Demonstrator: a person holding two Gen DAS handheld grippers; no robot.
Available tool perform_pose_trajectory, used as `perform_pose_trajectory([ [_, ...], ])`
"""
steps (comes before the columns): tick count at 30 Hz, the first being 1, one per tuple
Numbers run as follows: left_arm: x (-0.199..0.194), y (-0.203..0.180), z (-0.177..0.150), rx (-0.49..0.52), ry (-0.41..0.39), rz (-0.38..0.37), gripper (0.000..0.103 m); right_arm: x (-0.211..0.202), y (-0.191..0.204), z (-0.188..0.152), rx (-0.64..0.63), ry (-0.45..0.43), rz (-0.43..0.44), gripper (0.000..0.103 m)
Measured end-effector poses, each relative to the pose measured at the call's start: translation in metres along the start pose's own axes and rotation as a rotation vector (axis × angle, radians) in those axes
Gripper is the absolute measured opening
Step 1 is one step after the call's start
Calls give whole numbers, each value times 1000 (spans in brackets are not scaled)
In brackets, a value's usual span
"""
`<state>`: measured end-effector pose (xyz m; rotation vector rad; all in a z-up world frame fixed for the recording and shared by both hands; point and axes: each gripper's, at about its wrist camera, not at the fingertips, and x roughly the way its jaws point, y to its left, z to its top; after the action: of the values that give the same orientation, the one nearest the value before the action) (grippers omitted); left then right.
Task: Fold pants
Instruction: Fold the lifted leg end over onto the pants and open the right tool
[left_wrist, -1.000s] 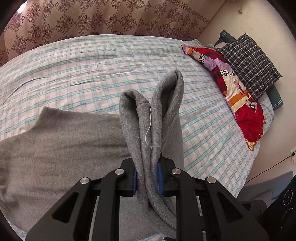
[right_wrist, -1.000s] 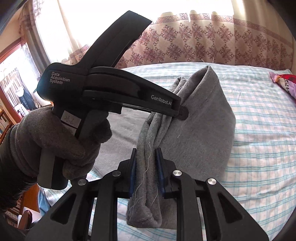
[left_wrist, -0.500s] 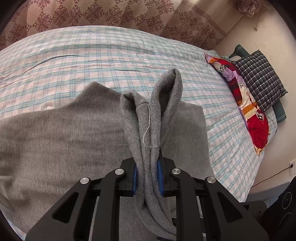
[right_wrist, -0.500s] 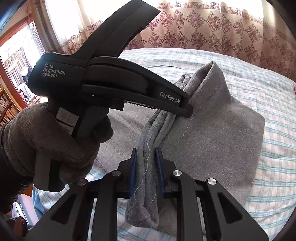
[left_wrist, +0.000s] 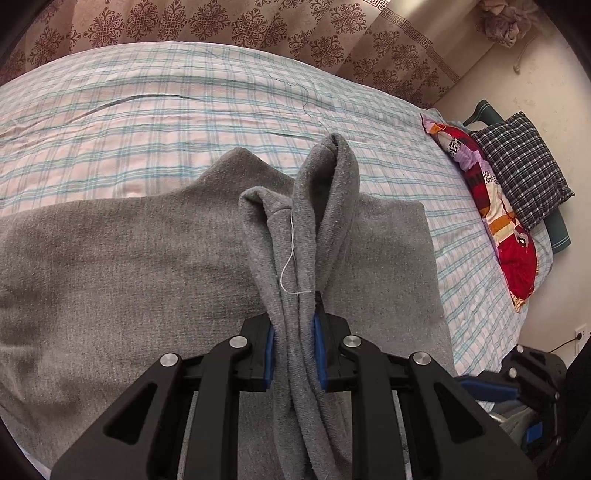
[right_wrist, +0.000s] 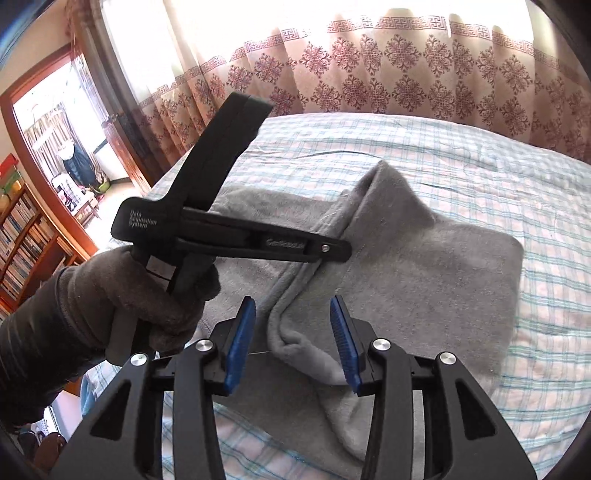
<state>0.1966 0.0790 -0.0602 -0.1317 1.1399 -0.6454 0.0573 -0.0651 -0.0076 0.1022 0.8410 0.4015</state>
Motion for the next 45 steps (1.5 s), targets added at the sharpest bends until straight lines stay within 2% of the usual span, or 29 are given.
perform_pose_trajectory([
  [3, -7, 11, -1, -18, -14, 22, 17, -15, -23, -9, 18, 4, -72, 43],
  [7, -19, 27, 0, -36, -38, 72, 17, -17, -50, -27, 49, 69, -134, 43],
  [11, -23, 34, 2, -38, -49, 90, 17, 0, -51, -54, 49, 179, -96, 43],
  [15, -20, 31, 3, 20, -56, 144, 17, 13, -43, -74, 41, 229, -97, 44],
  [24, -4, 41, 9, -2, -42, 151, 17, 28, -45, -73, 22, 276, -100, 44],
  [28, 0, 45, 3, -22, -41, 148, 18, 16, -51, -51, 52, 235, -98, 43],
  [32, 1, 47, 4, -33, -36, 170, 27, 11, -50, -10, 36, 121, -113, 43],
  [36, -2, 49, 3, -43, -40, 204, 38, 36, -55, 22, 2, 71, -126, 44],
  [38, -8, 51, 2, -59, -49, 221, 57, 56, -66, 33, 20, 85, -143, 44],
  [40, -16, 54, -1, -80, -60, 236, 66, 75, -81, 37, 52, 122, -154, 44],
  [42, -24, 55, -6, -86, -64, 240, 67, 89, -95, 35, 78, 157, -186, 44],
  [45, -34, 49, -18, -81, -57, 243, 67, 101, -106, 24, 109, 190, -171, 44],
])
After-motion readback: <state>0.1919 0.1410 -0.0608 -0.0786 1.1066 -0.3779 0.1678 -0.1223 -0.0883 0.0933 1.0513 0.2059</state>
